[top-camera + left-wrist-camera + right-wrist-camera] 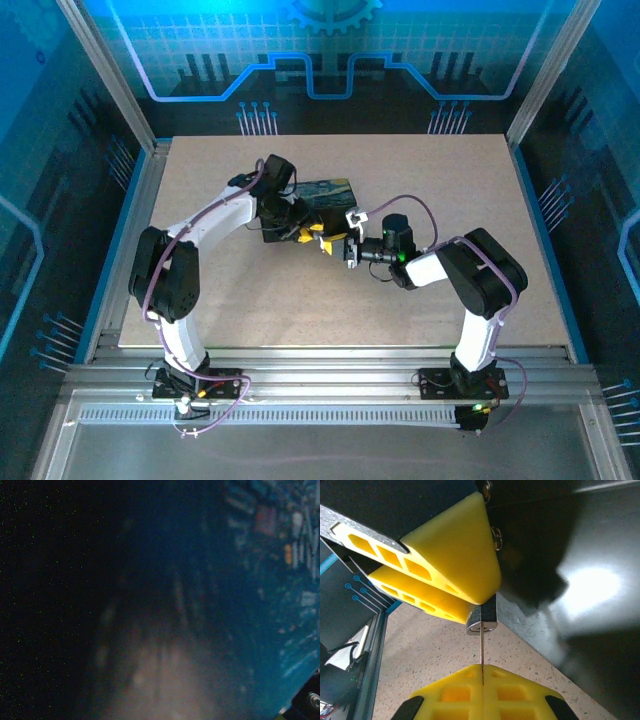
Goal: Unlock the padlock with the key
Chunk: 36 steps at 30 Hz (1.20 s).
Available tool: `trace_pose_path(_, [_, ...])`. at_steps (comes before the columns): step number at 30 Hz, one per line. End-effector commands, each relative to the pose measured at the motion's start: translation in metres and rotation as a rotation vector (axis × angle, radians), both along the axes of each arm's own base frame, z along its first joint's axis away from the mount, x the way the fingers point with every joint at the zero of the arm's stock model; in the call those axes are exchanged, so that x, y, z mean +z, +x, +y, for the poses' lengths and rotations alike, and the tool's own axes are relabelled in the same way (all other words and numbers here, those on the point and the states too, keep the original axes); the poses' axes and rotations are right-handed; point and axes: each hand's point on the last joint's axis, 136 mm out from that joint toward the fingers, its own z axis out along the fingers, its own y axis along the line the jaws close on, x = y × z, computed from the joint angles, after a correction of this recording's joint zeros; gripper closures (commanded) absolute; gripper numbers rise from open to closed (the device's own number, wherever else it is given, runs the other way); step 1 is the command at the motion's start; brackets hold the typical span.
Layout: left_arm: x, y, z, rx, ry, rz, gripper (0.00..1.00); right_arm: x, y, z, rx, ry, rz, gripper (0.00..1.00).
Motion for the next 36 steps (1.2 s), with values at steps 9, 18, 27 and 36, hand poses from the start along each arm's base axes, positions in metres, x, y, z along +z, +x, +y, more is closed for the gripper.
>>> trace_pose_path(9, [0.023, -0.024, 0.001, -0.099, -0.061, 0.044, 1.0, 0.022, 0.014, 0.005, 0.011, 0.033, -0.112, 1.0])
trace_pose_path(18, [0.017, -0.024, -0.001, -0.097, -0.062, 0.051, 1.0, 0.026, 0.017, 0.008, 0.02, 0.049, -0.113, 1.0])
trace_pose_path(27, [0.016, -0.028, -0.007, -0.081, -0.087, 0.068, 1.0, 0.046, 0.03, 0.012, -0.032, 0.116, -0.126, 1.0])
trace_pose_path(36, [0.014, -0.023, -0.008, -0.043, -0.106, 0.066, 1.0, 0.071, 0.027, 0.034, -0.017, 0.209, -0.13, 1.0])
